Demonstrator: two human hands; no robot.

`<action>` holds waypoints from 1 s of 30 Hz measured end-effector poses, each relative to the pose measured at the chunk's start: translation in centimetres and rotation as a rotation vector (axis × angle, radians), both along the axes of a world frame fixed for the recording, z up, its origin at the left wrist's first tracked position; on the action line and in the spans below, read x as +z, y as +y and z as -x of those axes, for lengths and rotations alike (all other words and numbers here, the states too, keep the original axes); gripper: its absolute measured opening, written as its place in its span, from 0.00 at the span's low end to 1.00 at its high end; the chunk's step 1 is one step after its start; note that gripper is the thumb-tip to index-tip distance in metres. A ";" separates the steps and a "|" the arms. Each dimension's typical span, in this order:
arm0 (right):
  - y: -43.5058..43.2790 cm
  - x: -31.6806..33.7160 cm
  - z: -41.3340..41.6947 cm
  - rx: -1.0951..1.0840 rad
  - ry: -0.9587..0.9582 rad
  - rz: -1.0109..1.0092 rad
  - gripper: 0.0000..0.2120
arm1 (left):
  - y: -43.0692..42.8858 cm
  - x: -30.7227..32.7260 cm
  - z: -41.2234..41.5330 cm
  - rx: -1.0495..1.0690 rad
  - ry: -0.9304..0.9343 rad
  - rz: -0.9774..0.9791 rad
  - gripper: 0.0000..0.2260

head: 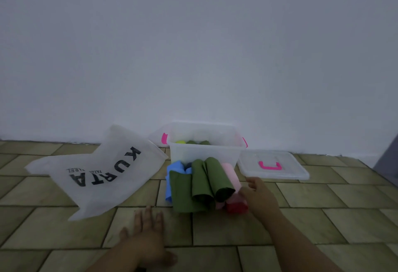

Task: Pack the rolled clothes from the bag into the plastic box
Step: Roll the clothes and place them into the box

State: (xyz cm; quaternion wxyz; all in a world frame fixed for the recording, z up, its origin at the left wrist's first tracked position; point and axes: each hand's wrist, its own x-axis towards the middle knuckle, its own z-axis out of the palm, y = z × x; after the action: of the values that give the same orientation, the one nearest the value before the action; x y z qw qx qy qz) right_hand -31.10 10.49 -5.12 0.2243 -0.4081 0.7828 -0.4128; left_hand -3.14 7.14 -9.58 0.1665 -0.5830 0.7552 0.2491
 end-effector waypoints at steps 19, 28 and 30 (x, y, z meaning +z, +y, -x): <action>-4.2 5.8 -3.7 0.107 -0.072 -0.217 0.12 | -0.2 0.0 -0.3 -0.034 0.004 -0.021 0.54; 5.2 3.0 -4.2 0.634 0.031 -0.354 0.08 | -0.1 0.6 -0.9 0.005 0.147 0.072 0.46; 5.6 1.4 -5.7 0.697 0.310 -0.346 0.10 | -0.1 1.3 -1.4 0.069 0.295 0.101 0.39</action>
State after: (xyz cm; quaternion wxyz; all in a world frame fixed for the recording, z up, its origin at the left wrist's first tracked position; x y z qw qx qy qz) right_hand -25.41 16.11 -3.72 0.2952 -0.6622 0.6802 -0.1082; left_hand -1.70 7.03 -8.29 0.0158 -0.5735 0.7624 0.2992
